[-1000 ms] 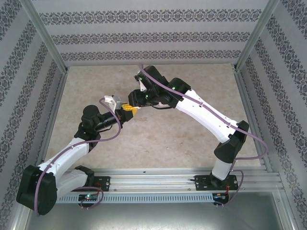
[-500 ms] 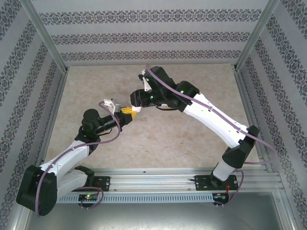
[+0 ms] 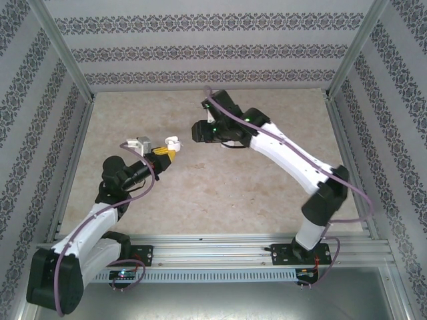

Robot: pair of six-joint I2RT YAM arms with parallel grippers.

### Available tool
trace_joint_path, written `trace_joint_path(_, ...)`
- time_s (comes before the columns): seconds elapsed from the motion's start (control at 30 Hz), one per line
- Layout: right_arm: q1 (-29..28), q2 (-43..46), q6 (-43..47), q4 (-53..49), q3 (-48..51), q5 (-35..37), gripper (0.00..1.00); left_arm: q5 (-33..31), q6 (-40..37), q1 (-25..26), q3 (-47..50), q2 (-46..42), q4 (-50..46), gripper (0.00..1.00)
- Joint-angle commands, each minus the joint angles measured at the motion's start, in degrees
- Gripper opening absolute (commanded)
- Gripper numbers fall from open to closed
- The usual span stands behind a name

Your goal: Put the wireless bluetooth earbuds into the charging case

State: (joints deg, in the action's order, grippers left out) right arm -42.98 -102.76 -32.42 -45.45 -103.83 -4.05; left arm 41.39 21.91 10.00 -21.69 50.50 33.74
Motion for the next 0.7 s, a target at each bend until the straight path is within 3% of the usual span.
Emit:
trace_joint_path(0.0, -0.11, -7.74, 3.67, -1.35, -7.07, 2.61, 0.46, -2.66, -3.76, -0.43, -0.34, -4.79, -9.09, 0.01)
trace_joint_path(0.23, -0.13, -28.07, 7.81, -7.63, -29.45, 4.46, 0.46, -4.7, -7.58, -0.6, -2.6, -11.39, -21.57, 0.01)
trace_joint_path(0.4, -0.18, -41.29, 7.96, -14.01, -47.78, 4.73, 0.51, -5.78, -9.54, -0.69, -2.75, -14.58, -25.78, 0.01)
trace_joint_path(0.67, -0.21, -46.55, 7.73, -6.49, -45.83, 5.35, 0.54, -4.65, -6.93, -0.72, -2.45, -14.77, -23.01, 0.02)
